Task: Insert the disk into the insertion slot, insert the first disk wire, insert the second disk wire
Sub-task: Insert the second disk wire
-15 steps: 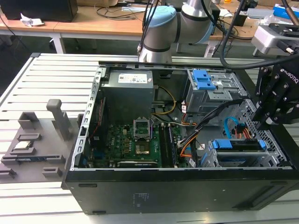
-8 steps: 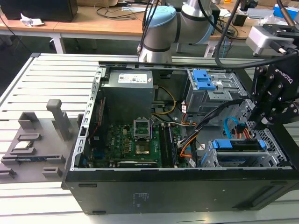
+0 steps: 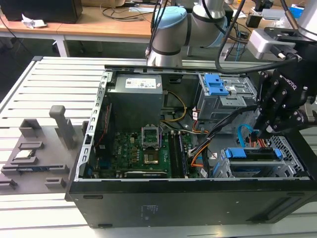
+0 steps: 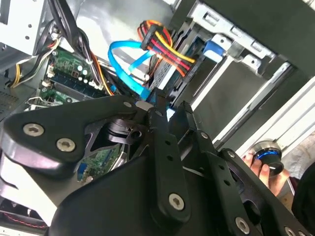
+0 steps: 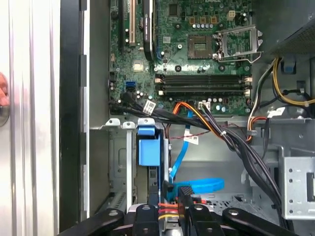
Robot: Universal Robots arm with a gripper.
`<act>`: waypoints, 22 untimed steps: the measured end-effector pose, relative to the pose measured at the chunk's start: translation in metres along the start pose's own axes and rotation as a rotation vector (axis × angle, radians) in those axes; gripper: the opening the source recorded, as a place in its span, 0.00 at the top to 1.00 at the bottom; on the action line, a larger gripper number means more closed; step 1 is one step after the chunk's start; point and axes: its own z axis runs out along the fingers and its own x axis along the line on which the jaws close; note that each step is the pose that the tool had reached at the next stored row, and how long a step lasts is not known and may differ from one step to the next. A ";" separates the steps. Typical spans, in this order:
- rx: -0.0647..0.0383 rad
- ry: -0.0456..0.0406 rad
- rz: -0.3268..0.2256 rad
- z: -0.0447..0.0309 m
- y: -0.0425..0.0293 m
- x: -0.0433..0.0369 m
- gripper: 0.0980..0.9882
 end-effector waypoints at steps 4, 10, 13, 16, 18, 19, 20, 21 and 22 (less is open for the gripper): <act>0.000 0.0080 0.000 0.0064 0.0067 -0.0002 0.77; 0.000 0.0084 0.000 0.0065 0.0068 -0.0002 0.86; 0.000 0.0085 0.000 0.0065 0.0068 -0.0002 0.93; 0.000 0.0086 0.000 0.0065 0.0068 -0.0001 0.93; 0.000 0.0095 0.000 0.0067 0.0068 0.0019 0.93; 0.000 0.0118 0.001 0.0070 0.0067 0.0041 0.93; 0.000 0.0141 0.001 0.0076 0.0066 0.0058 0.93; 0.001 0.0162 0.001 0.0101 0.0061 0.0063 0.93; 0.001 0.0187 0.001 0.0130 0.0046 0.0061 0.93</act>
